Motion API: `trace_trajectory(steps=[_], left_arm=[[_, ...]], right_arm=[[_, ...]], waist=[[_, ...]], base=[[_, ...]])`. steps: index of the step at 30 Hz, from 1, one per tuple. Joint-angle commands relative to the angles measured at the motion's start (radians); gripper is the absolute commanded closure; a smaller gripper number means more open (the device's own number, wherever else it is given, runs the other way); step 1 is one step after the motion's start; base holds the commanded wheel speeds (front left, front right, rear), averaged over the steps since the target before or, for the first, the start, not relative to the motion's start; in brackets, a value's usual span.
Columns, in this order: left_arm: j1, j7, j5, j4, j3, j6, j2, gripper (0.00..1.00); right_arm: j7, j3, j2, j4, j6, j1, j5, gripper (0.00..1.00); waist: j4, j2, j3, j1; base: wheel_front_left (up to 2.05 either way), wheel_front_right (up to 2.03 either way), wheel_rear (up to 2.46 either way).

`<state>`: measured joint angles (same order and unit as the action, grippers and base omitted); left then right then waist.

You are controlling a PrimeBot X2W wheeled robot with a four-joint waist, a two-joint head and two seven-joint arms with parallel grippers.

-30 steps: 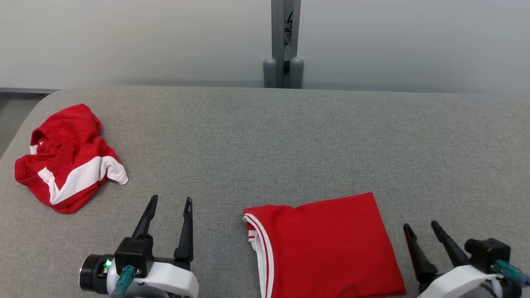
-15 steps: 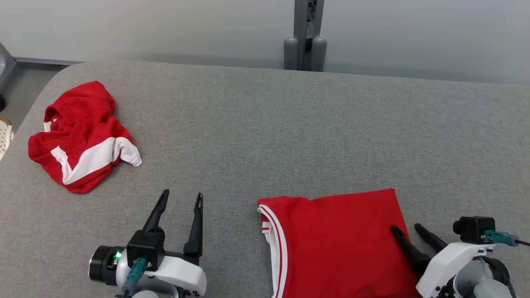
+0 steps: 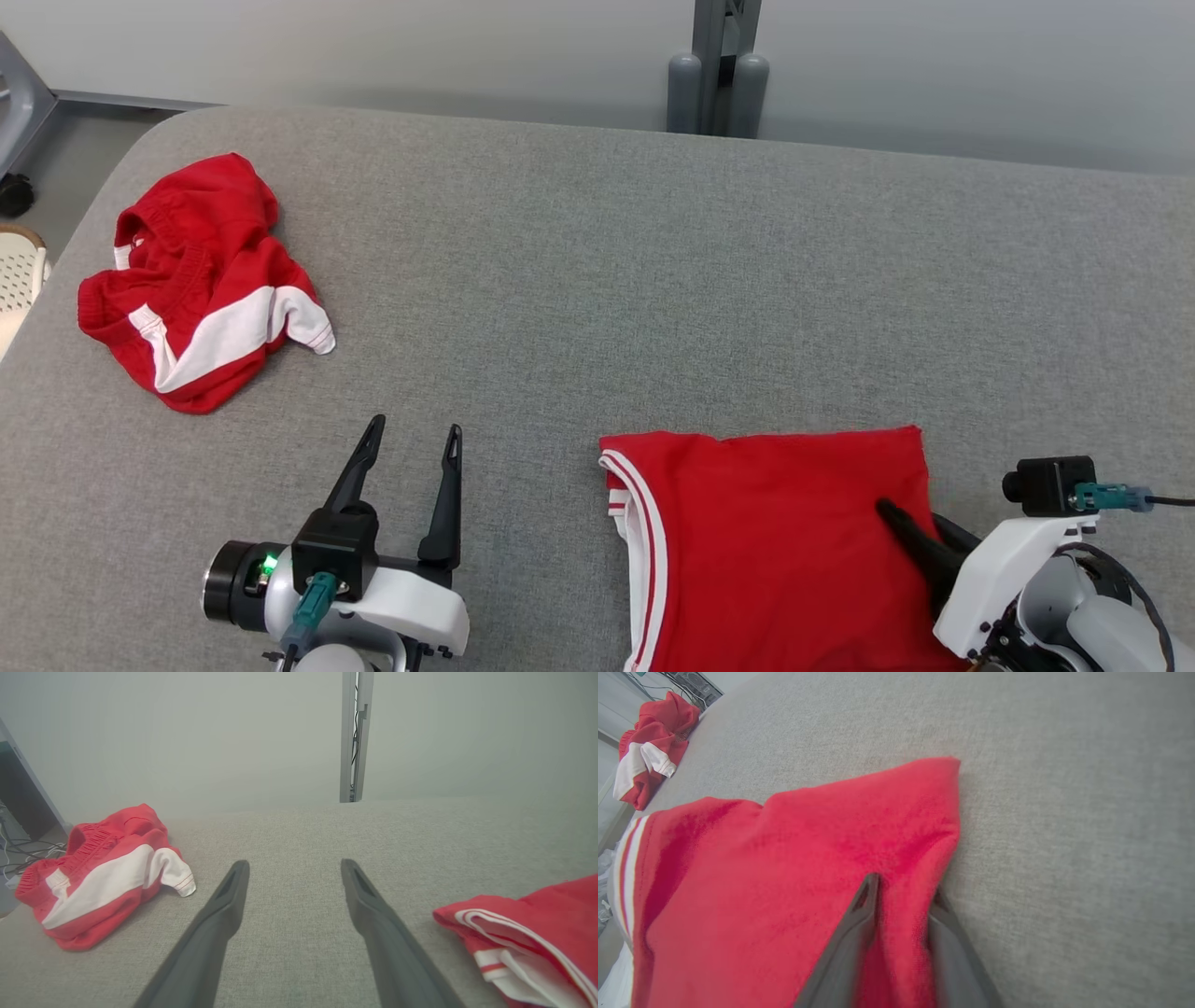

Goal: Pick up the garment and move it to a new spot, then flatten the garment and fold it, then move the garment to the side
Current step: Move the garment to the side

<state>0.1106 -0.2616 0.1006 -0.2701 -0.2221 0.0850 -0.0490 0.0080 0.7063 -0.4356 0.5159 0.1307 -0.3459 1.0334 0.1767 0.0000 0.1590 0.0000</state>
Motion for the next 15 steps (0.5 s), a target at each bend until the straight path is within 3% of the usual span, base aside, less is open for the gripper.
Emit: trace_trajectory(steps=[1,6,15], left_arm=[[0.021,-0.003,-0.004,0.002,0.001,-0.002,-0.003,0.0],[0.034,-0.003,-0.019,0.006,-0.008,-0.004,-0.003,0.0],[0.093,-0.003,-0.037,0.023,-0.036,-0.003,-0.004,0.0]], right_arm=[[0.004,0.025,0.001,0.011,0.0,0.006,0.006,1.0],[-0.026,0.071,-0.043,0.014,-0.002,-0.05,-0.01,1.0],[-0.096,0.147,-0.202,0.073,-0.003,-0.208,-0.135,1.0]], waist=[[0.0,0.0,0.004,0.0],[-0.019,0.0,0.026,0.0],[-0.104,0.0,0.112,0.0]], base=[[0.0,0.0,0.0],[0.0,0.0,0.0],[0.0,0.0,0.0]])
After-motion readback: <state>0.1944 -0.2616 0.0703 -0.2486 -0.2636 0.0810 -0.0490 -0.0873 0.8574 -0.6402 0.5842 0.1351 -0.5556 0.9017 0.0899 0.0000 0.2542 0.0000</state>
